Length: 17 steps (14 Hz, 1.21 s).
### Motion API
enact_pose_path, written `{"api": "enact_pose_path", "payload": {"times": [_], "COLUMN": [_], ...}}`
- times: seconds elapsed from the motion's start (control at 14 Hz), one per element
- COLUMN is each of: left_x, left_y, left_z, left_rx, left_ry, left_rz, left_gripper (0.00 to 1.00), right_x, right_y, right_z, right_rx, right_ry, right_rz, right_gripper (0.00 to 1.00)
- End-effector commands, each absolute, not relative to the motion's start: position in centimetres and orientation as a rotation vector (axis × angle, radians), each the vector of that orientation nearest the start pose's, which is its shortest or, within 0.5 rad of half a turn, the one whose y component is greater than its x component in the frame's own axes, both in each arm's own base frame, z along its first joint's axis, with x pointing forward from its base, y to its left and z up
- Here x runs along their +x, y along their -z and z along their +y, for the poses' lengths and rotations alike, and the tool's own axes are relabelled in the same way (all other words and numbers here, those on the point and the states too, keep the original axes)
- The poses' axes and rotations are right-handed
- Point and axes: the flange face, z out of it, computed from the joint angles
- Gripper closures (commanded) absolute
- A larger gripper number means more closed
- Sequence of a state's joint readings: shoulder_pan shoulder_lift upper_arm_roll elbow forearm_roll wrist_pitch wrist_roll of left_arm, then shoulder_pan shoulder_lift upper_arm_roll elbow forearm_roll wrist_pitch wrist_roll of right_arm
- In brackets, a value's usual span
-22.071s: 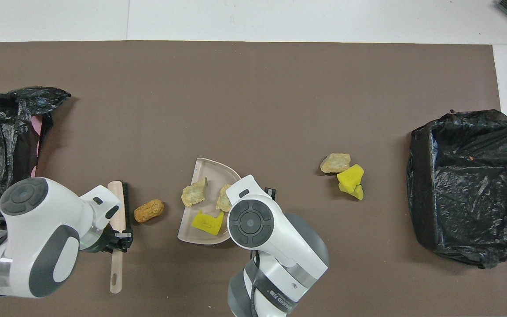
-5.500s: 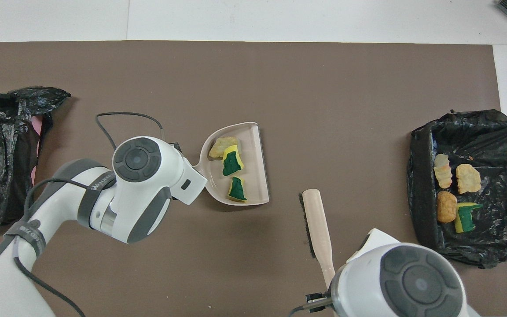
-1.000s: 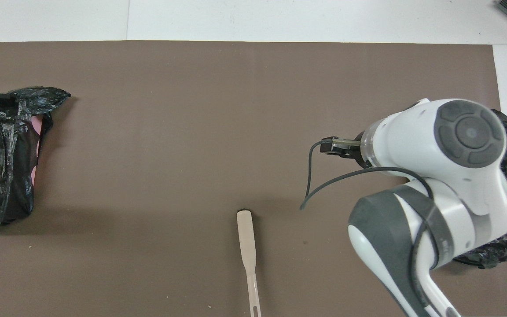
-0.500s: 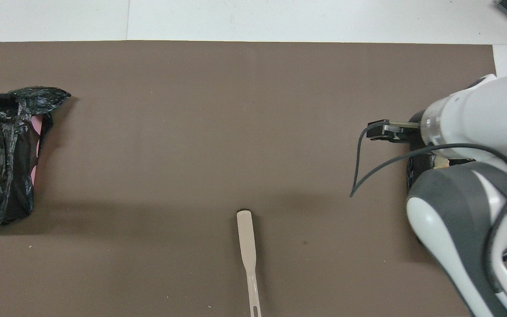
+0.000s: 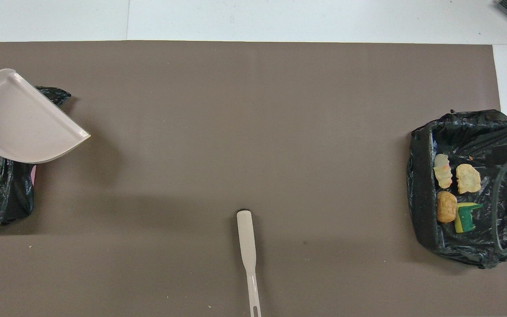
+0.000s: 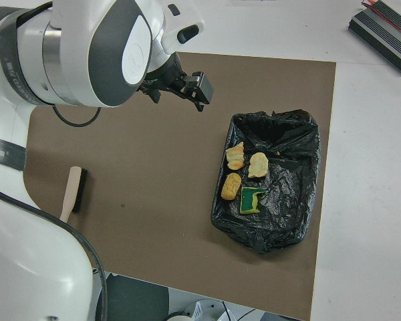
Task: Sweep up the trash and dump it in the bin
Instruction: 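Bring the empty dustpan back and set it on the mat with the left gripper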
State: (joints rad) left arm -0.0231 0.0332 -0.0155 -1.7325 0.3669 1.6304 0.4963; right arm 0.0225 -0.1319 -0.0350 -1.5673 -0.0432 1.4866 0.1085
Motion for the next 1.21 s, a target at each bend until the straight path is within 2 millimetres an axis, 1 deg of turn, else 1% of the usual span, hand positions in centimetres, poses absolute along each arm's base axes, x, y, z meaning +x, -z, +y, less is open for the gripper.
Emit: {"api": "enact_pose_path", "payload": {"times": [0.0,0.14,0.21,0.29,0.36,0.57,0.64,0.71,0.79,0.86,0.93,1.0,1.07,1.14], "left_x": [55.3,55.1,54.8,54.4,53.7,52.6,52.2,52.2,51.8,51.8,51.8,51.8,51.9,52.6], "left_y": [-54.7,-54.7,-54.7,-54.9,-55.1,-54.4,-54.1,-53.7,-52.8,-51.8,-50.7,-48.7,-47.4,-46.6], "left_z": [-2.2,-5.9,-8.2,-10.3,-12.6,-17.3,-19.5,-21.5,-24.2,-26.1,-27.9,-30.2,-32.5,-33.9], "left_rx": [-2.86,-2.989,-3.037,-3.063,-3.064,-3.105,-3.104,-3.118,-3.127,-3.132,-3.133,-3.127,-3.129,-3.146], "left_ry": [-0.235,-0.182,-0.169,-0.161,-0.153,-0.183,-0.167,-0.138,-0.124,-0.124,-0.128,-0.172,-0.188,-0.174], "left_rz": [0.615,0.421,0.335,0.285,0.274,0.316,0.338,0.319,0.273,0.246,0.257,0.292,0.255,0.191], "left_gripper": [1.0,1.0,1.0,1.0,1.0,1.0,1.0,1.0,1.0,1.0,1.0,1.0,1.0,1.0], "right_x": [50.9,50.8,50.7,50.7,50.7,50.3,50.3,50.3,50.3,50.4,50.4,50.4,50.5,50.5], "right_y": [-68.0,-67.7,-67.8,-67.7,-67.6,-67.6,-67.6,-67.6,-67.6,-67.6,-67.7,-67.7,-67.6,-67.7], "right_z": [-1.1,-0.8,-0.8,-0.7,-0.8,-1.3,-1.7,-1.7,-1.7,-1.4,-1.1,-1.2,-1.3,-1.5], "right_rx": [-3.172,-3.173,-3.173,-3.173,-3.173,-3.171,-3.171,-3.171,-3.171,-3.171,-3.171,-3.169,-3.169,-3.167], "right_ry": [0.048,0.041,0.041,0.039,0.036,0.014,0.014,0.011,0.011,0.014,0.016,0.018,0.023,0.028], "right_rz": [0.153,0.143,0.143,0.143,0.147,0.157,0.165,0.165,0.165,0.157,0.148,0.152,0.154,0.161], "right_gripper": [0.0,0.0,0.0,0.0,0.0,0.0,0.0,0.0,0.0,0.0,0.0,0.0,0.0,0.0]}}
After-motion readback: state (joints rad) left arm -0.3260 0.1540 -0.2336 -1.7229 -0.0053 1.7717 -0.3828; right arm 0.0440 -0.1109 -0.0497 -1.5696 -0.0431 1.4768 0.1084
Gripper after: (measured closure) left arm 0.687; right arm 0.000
